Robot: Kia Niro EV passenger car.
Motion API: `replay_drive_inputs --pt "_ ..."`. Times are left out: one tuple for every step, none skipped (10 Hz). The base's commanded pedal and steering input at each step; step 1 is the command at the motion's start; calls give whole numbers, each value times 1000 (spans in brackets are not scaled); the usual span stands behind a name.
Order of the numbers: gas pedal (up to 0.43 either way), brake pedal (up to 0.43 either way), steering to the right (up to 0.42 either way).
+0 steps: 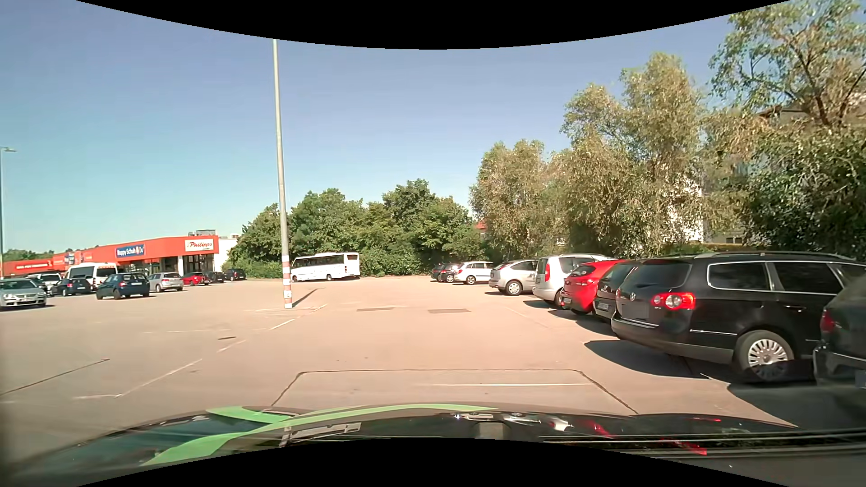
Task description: Follow the waypoints while adhering to traffic rules and regulations
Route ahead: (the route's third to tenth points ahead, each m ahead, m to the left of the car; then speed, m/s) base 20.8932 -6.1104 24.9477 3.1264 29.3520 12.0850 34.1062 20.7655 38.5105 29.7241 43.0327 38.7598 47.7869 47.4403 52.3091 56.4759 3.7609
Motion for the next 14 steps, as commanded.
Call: replay_drive_inputs --pt "39 0 5" --pt "47 0 -1" --pt "47 0 -1" --pt "59 0 -10" --pt "67 0 -21" --pt "67 0 -24" --pt "59 0 -25" --pt "47 0 -30" --pt "39 0 -35" --pt "39 0 -36" --pt "20 0 -36" --pt "0 0 -36" --pt "0 0 -41" --pt "0 0 -46"
